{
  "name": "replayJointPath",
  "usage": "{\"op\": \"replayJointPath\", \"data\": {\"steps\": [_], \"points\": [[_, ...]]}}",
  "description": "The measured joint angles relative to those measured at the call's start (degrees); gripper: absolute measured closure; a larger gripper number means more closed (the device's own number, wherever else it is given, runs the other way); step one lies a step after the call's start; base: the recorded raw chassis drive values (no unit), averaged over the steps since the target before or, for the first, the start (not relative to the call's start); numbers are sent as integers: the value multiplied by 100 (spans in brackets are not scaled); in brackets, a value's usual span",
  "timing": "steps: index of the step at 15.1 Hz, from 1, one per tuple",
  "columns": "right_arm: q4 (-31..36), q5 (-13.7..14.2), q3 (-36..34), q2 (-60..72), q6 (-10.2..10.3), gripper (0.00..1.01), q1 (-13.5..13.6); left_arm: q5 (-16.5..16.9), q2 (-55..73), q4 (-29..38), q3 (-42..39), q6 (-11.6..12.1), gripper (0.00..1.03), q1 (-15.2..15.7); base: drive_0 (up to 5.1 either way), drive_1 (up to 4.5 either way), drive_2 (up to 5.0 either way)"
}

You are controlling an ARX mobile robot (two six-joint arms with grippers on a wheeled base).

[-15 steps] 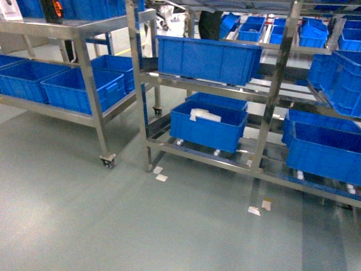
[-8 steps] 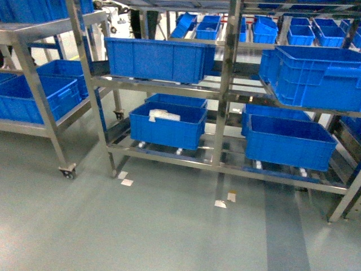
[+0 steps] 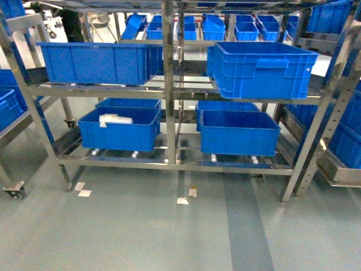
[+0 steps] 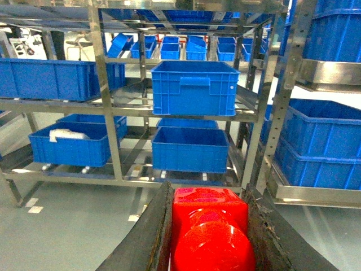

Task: Pick red block from blue box to shelf

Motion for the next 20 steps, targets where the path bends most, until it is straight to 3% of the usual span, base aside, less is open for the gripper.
{"op": "replayJointPath", "data": {"steps": [8,20], "points": [[0,11,0,0,-2,73,0,0,0,2,0,0,5,0,-33,-33,-33],[-11,11,0,0,0,73,0,-2,0,-7,0,0,5,0,-4,397,-406]]}}
